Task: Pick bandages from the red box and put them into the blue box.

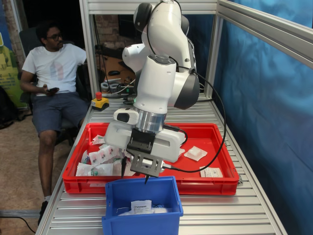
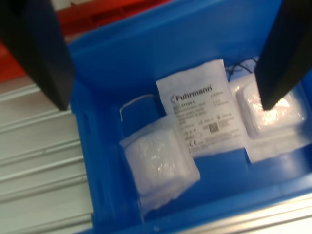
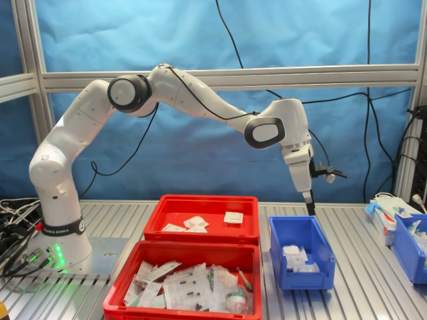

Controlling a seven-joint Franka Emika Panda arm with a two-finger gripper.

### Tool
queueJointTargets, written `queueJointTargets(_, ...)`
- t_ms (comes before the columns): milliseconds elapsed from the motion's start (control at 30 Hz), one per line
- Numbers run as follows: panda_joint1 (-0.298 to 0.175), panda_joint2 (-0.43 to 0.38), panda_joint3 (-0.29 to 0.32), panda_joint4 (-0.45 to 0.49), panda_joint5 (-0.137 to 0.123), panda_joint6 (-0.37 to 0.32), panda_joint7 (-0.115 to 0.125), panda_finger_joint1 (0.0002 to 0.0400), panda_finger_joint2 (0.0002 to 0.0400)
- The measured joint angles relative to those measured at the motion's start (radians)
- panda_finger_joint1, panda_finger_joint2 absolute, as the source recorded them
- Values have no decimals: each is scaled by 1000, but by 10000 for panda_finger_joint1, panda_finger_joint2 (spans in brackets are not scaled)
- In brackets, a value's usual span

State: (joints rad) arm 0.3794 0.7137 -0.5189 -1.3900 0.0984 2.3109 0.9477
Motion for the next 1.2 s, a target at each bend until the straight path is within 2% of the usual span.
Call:
queueJointTargets(100,0,0,0,0,0,-52,0,295,295)
queueJointTargets(133,0,0,0,0,0,-61,0,345,345)
queueJointTargets(267,1,-3,0,0,0,-95,0,345,345)
queueJointTargets(300,2,-5,0,0,0,-99,0,387,387)
queueJointTargets(633,16,-57,0,-1,0,-126,0,400,400)
queueJointTargets(1200,34,-202,17,-34,0,-133,0,400,400)
